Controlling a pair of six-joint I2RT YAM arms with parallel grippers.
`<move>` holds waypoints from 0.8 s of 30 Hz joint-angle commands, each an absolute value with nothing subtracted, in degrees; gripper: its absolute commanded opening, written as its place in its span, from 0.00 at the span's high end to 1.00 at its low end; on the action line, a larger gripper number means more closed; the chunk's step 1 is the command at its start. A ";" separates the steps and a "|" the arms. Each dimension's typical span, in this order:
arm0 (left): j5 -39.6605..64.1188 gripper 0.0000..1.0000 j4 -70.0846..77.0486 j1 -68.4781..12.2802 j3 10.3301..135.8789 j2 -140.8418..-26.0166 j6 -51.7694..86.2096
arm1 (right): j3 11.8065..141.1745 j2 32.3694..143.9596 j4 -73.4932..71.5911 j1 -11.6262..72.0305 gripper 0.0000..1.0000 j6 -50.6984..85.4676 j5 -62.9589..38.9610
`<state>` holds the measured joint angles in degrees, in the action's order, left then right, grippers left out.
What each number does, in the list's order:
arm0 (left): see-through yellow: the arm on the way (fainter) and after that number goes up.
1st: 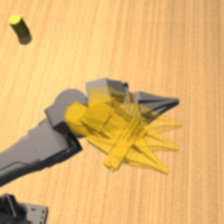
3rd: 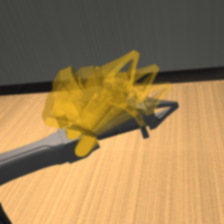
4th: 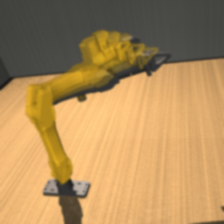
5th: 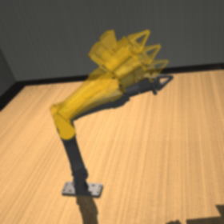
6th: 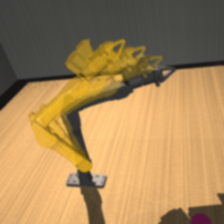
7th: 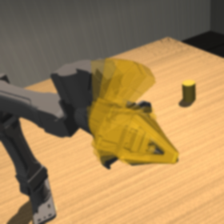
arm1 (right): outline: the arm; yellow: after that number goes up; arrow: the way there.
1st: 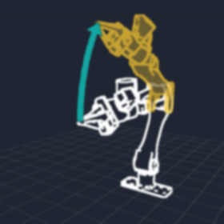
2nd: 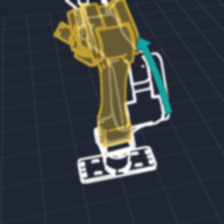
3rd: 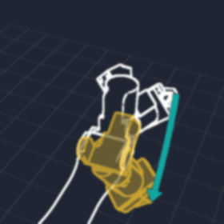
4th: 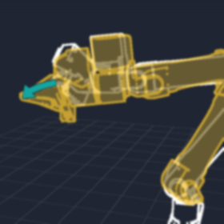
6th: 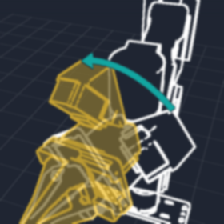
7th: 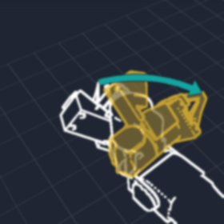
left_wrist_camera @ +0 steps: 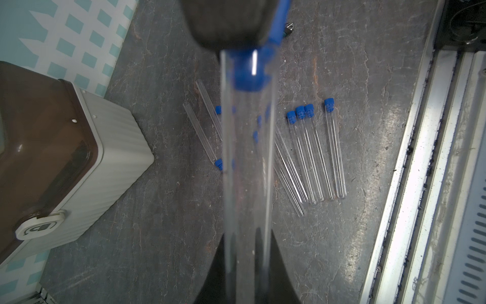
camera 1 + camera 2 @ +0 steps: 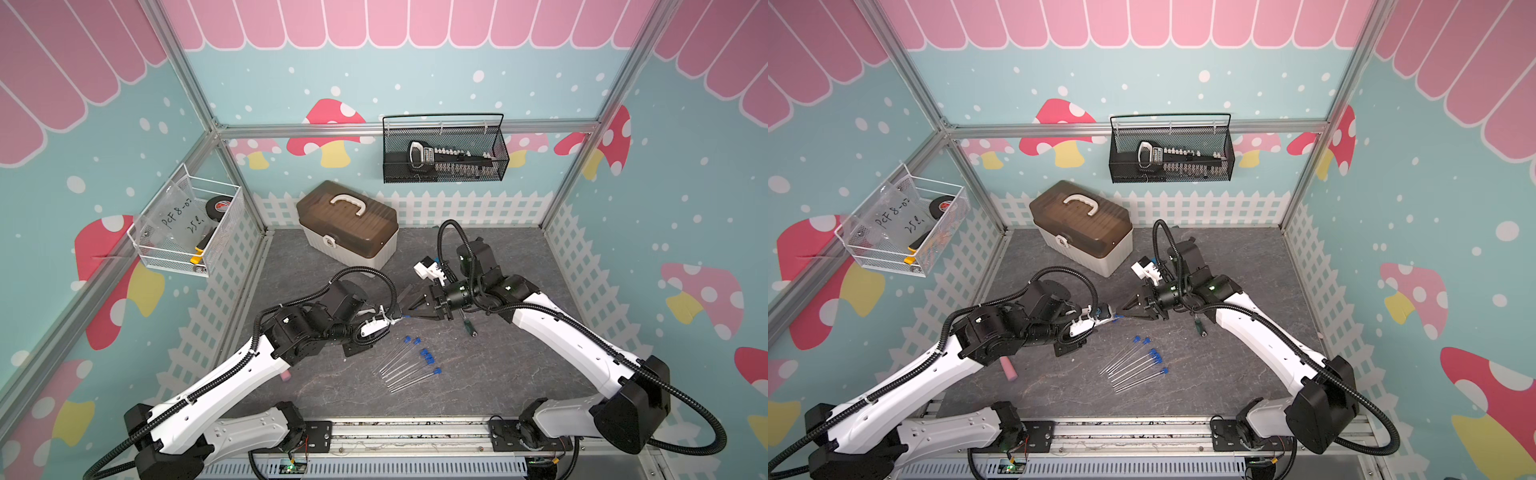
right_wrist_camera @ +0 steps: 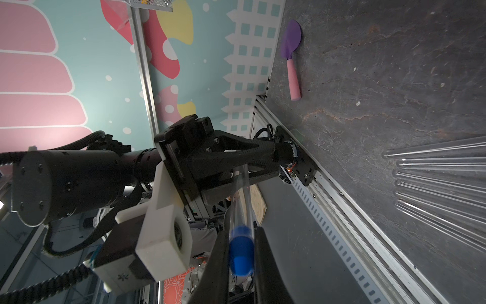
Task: Remove stoppers from test tubes
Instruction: Open the stopper on the test tube.
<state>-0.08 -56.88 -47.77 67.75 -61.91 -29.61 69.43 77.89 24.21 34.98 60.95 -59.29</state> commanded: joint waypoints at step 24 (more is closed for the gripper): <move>0.37 1.00 -58.99 -46.58 65.83 -62.84 -29.93 | 75.99 72.59 45.74 31.71 1.00 38.61 -47.54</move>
